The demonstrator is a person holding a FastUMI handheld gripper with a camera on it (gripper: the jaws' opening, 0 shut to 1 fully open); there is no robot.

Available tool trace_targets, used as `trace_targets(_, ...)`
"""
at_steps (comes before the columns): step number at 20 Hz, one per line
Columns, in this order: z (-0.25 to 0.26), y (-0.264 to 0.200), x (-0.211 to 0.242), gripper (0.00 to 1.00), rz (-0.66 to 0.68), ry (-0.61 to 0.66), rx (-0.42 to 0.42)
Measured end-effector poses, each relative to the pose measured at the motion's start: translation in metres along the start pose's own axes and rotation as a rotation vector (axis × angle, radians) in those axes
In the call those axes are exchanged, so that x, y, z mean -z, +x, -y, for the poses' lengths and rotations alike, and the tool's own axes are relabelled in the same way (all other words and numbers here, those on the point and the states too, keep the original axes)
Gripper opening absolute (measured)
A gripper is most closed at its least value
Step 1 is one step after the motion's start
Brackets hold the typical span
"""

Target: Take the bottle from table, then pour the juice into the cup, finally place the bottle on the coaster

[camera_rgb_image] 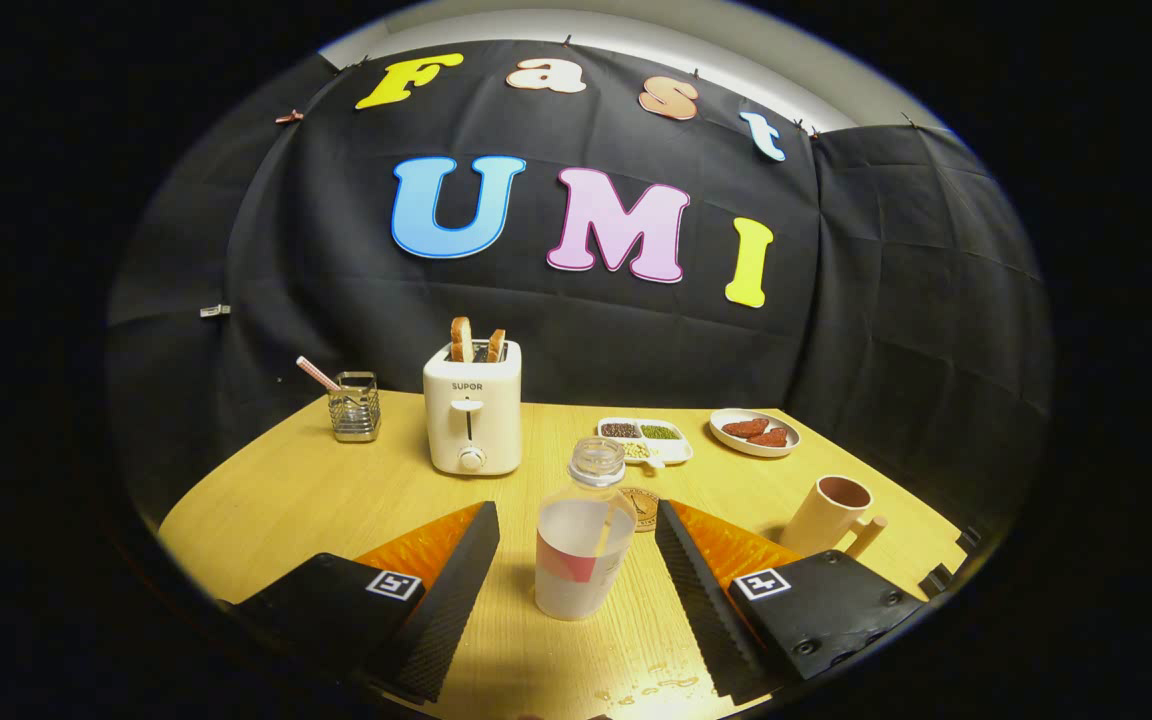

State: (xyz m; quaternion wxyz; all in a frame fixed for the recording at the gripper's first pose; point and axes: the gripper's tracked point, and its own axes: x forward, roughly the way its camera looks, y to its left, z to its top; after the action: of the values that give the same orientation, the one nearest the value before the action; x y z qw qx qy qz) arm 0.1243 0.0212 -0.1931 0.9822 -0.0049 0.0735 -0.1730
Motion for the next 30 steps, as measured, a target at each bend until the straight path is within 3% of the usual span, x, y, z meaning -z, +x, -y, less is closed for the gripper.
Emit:
trace_targets(7, 0.002, 0.029, 0.035, 0.97, -0.037, -0.024, 0.018)
trace_targets(18, 0.005, 0.063, 0.042, 0.96, -0.024, -0.023, 0.024)
trace_targets(23, 0.002, 0.068, 0.041, 0.84, -0.019, -0.023, 0.009)
trace_targets(30, 0.005, 0.068, 0.041, 0.77, -0.034, 0.019, -0.011)
